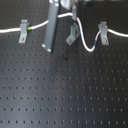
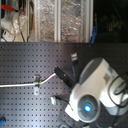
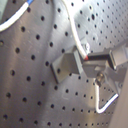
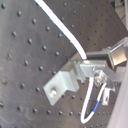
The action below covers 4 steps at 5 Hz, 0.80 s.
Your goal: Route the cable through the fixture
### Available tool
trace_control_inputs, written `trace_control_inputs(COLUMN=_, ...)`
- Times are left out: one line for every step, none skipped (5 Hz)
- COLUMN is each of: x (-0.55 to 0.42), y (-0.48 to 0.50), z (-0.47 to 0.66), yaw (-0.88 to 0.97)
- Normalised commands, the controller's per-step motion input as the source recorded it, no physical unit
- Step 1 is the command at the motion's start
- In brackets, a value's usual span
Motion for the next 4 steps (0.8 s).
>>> trace_control_inputs(x=0.0, y=0.0, z=0.03, yaw=0.0)
trace_control_inputs(x=-0.277, y=-0.033, z=0.3, yaw=0.02)
trace_control_inputs(x=0.0, y=0.0, z=0.02, yaw=0.0)
trace_control_inputs(x=-0.448, y=0.054, z=0.33, yaw=0.15)
